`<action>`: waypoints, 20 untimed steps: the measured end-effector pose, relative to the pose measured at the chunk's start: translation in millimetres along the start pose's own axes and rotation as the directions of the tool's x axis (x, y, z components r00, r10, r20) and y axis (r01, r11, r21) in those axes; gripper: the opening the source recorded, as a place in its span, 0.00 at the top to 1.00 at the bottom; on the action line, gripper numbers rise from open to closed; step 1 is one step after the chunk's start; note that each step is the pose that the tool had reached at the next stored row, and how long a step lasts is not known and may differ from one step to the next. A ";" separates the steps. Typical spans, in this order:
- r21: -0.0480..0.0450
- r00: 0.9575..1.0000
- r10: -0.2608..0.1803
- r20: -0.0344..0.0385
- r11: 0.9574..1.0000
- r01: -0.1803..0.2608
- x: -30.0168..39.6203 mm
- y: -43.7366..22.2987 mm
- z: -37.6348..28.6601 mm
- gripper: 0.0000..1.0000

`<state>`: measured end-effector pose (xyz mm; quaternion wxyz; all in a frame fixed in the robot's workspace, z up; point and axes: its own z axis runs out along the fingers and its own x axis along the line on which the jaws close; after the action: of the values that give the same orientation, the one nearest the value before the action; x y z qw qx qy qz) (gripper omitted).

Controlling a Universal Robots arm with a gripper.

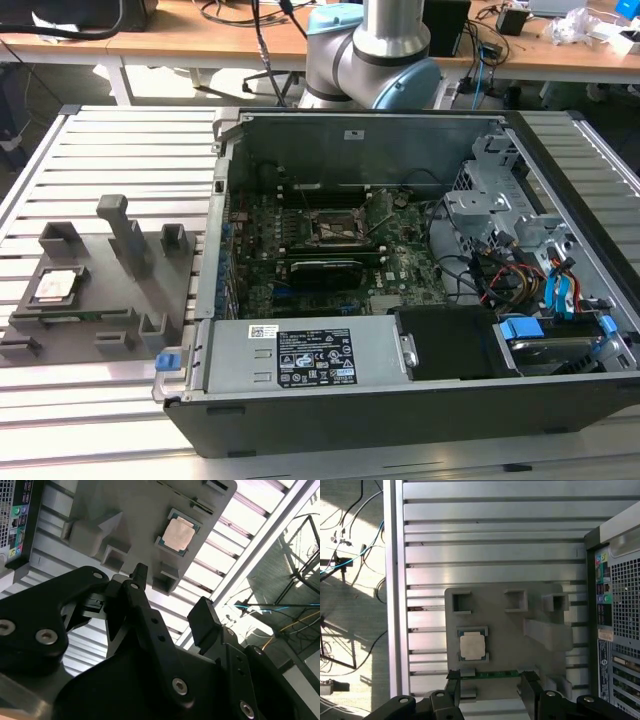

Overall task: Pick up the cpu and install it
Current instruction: 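Pick up the cpu and move it towards the insertion slot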

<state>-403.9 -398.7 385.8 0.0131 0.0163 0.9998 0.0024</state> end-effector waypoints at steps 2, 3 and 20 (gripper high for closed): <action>0.000 1.000 0.000 0.000 1.000 0.000 0.0 0.0 1.0 0.40; 0.000 1.000 0.000 0.000 1.000 0.000 0.0 0.0 1.2 0.40; 0.000 1.000 0.000 0.000 1.000 0.000 0.3 -0.1 10.2 0.40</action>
<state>-403.9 -398.8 375.6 0.0132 0.0163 0.9998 0.0024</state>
